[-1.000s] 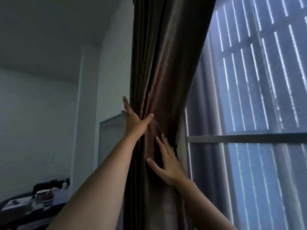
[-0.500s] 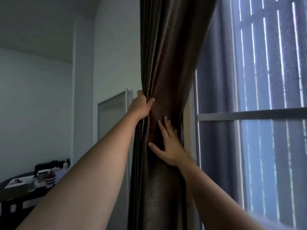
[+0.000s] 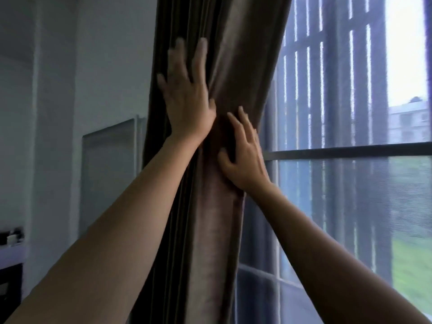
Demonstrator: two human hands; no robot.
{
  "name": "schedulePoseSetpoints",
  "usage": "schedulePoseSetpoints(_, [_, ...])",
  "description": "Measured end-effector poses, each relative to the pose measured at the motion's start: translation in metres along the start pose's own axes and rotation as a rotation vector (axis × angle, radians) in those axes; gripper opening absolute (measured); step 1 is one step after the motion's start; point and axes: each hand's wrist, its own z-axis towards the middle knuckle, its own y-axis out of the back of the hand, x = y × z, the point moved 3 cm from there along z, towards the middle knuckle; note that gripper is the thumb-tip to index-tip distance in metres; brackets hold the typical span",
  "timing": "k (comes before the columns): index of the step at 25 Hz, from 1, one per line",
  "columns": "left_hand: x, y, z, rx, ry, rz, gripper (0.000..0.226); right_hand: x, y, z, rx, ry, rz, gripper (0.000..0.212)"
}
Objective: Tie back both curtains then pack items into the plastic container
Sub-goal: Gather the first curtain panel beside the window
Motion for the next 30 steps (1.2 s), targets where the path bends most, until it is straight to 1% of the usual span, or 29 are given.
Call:
schedulePoseSetpoints(1, [-0.022, 0.001, 0.011, -0.02, -0.098, 0.039, 0.083, -0.001, 0.021, -0.001, -0.044, 0.004, -0.057, 0.074])
schedulePoseSetpoints(2, [-0.044, 0.0, 0.021, 0.004, -0.172, 0.056, 0.081, -0.004, 0.042, -0.003, -0.075, 0.005, -0.117, 0.073])
schedulePoseSetpoints(4, [-0.088, -0.005, 0.036, 0.1, -0.23, 0.014, 0.078, -0.012, 0.084, -0.008, -0.094, -0.013, -0.233, 0.071])
schedulePoseSetpoints(7, [-0.148, -0.013, 0.047, 0.18, -0.198, -0.148, 0.071, -0.024, 0.153, -0.013, -0.097, -0.049, -0.405, 0.07])
schedulePoseSetpoints(10, [-0.204, -0.019, 0.042, 0.214, -0.15, -0.278, 0.067, -0.03, 0.231, -0.023, -0.151, -0.075, -0.594, 0.067])
schedulePoseSetpoints(11, [-0.224, -0.019, 0.036, 0.199, -0.15, -0.311, 0.066, -0.03, 0.256, -0.03, -0.176, -0.096, -0.654, 0.067])
schedulePoseSetpoints(13, [-0.261, -0.019, 0.023, 0.104, -0.136, -0.382, 0.058, -0.029, 0.298, -0.049, -0.222, -0.126, -0.765, 0.066])
schedulePoseSetpoints(15, [-0.303, -0.012, 0.008, 0.039, -0.087, -0.537, 0.05, -0.023, 0.341, -0.075, -0.268, -0.155, -0.905, 0.064])
schedulePoseSetpoints(19, [-0.401, 0.016, -0.026, 0.192, -0.092, -1.002, 0.055, 0.004, 0.415, -0.138, -0.345, -0.222, -1.21, 0.061])
schedulePoseSetpoints(22, [-0.455, 0.045, -0.044, 0.227, -0.067, -1.313, 0.057, 0.026, 0.466, -0.182, -0.362, -0.376, -1.436, 0.062])
schedulePoseSetpoints(24, [-0.489, 0.067, -0.048, 0.217, -0.088, -1.451, 0.057, 0.045, 0.503, -0.207, -0.413, -0.395, -1.57, 0.062])
schedulePoseSetpoints(25, [-0.505, 0.079, -0.05, 0.201, -0.102, -1.503, 0.056, 0.053, 0.521, -0.218, -0.435, -0.397, -1.619, 0.064])
schedulePoseSetpoints(27, [-0.536, 0.102, -0.052, 0.193, -0.116, -1.581, 0.055, 0.064, 0.553, -0.237, -0.439, -0.444, -1.681, 0.076])
schedulePoseSetpoints(30, [-0.576, 0.119, -0.054, 0.257, -0.081, -1.621, 0.059, 0.065, 0.583, -0.259, -0.392, -0.54, -1.687, 0.097])
